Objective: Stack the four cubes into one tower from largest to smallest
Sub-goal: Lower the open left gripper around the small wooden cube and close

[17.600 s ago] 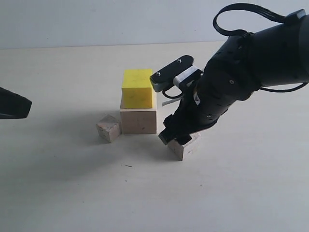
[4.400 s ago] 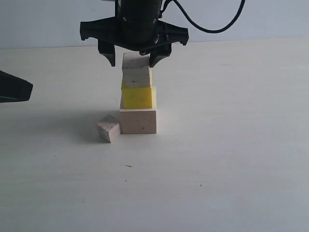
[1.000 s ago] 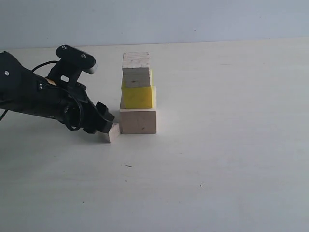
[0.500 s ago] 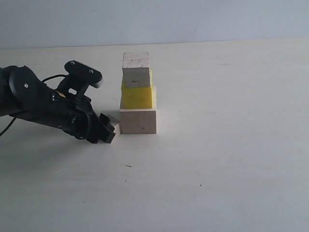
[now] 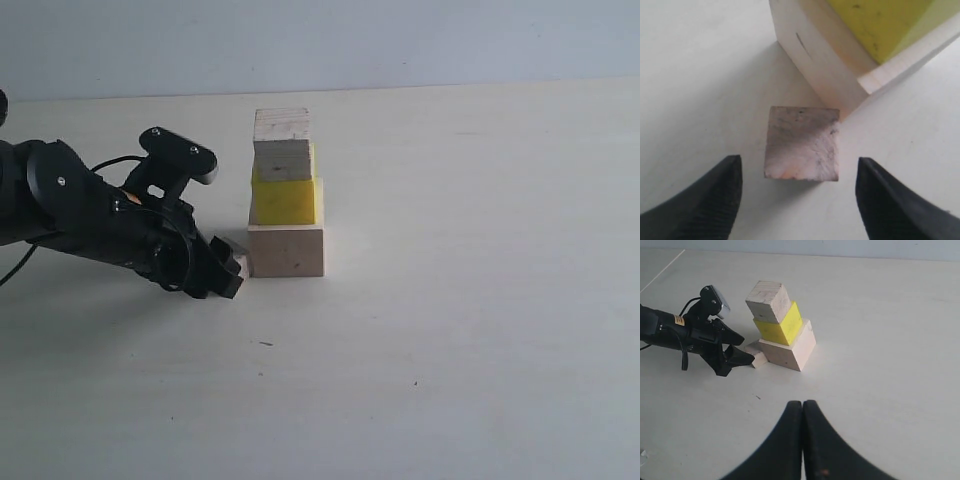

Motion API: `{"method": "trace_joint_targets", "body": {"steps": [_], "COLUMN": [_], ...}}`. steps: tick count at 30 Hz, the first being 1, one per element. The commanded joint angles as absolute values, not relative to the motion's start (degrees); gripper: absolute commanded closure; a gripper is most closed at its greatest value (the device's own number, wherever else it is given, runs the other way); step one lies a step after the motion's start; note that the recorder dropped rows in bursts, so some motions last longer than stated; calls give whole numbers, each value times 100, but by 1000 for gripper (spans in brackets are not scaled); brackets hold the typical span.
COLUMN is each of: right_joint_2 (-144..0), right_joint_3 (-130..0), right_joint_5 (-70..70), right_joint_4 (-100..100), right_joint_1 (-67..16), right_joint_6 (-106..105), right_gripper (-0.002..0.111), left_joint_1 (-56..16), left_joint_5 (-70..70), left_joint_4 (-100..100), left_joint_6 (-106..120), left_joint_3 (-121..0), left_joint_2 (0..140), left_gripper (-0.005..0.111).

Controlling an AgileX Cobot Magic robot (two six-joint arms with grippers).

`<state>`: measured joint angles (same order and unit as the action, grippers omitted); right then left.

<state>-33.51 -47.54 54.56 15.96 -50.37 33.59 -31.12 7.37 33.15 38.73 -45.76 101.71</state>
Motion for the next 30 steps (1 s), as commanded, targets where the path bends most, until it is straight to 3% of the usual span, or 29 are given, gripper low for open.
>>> {"method": "trace_joint_targets", "body": {"steps": [1, 25, 30], "right_joint_2": [-3317, -3317, -3317], "right_joint_3": [-4725, -4725, -4725], "right_joint_5": [5367, 5378, 5378], "right_joint_4": [1665, 1607, 1582], "right_joint_1": [-5062, -5062, -5062], "right_joint_6": [3358, 3358, 3358], "right_gripper": [108, 108, 108], "left_joint_1": [-3141, -3141, -3141], "left_joint_5": [628, 579, 678], "left_joint_4": [3335, 3335, 3326], "left_joint_6": [3897, 3897, 3907], "left_joint_3": [-4618, -4829, -4829], "left_joint_2": [10187, 10464, 10464], "left_gripper": [43, 44, 55]}}
